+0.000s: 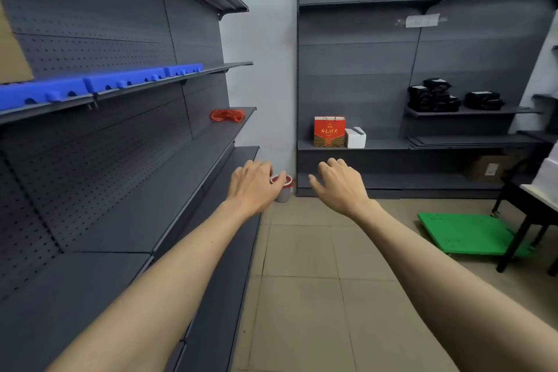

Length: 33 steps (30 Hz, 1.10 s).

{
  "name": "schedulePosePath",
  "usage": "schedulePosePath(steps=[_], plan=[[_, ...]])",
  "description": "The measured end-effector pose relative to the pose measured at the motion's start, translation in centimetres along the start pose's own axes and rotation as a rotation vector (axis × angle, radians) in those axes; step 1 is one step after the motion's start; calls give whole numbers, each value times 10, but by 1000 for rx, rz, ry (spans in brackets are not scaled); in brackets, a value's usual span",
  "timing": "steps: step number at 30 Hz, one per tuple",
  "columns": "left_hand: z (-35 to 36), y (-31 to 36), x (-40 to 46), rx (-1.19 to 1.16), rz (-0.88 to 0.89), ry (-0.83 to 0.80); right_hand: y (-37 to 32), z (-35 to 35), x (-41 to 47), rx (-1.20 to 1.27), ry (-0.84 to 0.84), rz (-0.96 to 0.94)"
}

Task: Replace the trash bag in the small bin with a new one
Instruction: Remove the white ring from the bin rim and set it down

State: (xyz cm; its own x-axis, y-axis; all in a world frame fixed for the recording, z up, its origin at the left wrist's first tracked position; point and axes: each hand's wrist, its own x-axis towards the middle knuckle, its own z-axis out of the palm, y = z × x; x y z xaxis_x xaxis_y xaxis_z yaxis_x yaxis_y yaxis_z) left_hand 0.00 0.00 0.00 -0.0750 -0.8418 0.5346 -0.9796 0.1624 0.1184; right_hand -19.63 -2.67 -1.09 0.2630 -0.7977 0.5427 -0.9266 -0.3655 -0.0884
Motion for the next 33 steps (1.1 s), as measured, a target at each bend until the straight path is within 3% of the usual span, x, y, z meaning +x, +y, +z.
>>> schedulePosePath(steps=[14, 24, 33], plan=[[105, -18, 155, 139, -45, -49, 105, 93, 139, -25, -7, -3], [182, -57, 256, 172, -67, -106, 135, 173, 243, -50, -48, -34], [244, -114, 395, 143, -67, -103, 153, 243, 390, -65, -62, -23]])
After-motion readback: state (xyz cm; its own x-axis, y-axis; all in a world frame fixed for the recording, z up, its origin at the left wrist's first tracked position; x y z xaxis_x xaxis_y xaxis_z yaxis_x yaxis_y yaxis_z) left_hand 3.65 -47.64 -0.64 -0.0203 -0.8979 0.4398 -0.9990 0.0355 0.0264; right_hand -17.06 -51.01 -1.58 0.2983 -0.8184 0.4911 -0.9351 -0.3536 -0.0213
